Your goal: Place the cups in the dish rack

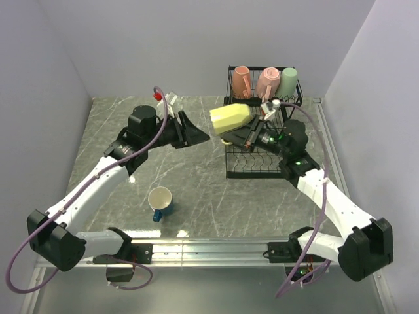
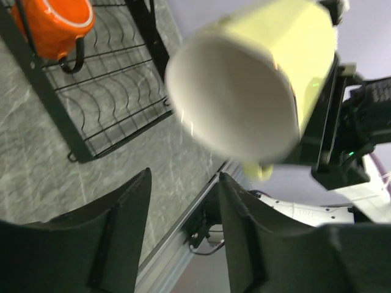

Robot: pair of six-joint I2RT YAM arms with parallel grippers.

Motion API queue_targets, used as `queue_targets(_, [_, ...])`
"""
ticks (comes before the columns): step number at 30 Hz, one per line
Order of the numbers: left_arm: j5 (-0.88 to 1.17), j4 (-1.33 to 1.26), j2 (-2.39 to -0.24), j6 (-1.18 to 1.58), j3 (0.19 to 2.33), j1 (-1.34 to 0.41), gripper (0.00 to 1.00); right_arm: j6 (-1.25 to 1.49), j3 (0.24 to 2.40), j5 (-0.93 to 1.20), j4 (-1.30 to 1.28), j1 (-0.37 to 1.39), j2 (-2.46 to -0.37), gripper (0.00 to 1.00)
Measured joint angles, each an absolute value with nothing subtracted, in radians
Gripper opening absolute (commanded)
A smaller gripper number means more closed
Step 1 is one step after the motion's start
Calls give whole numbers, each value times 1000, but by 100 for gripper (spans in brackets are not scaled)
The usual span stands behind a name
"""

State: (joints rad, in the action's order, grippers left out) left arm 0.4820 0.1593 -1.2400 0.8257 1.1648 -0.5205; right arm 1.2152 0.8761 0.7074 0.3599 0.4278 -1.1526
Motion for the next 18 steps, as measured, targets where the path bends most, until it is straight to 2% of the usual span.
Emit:
queue_targets(8, [435, 289, -1143, 752, 1132, -521, 55, 953, 873, 565, 35, 265, -986, 0])
queue_targets(18, [331, 428, -1123, 674, 1127, -517, 53, 657, 849, 166, -339, 261, -985, 0])
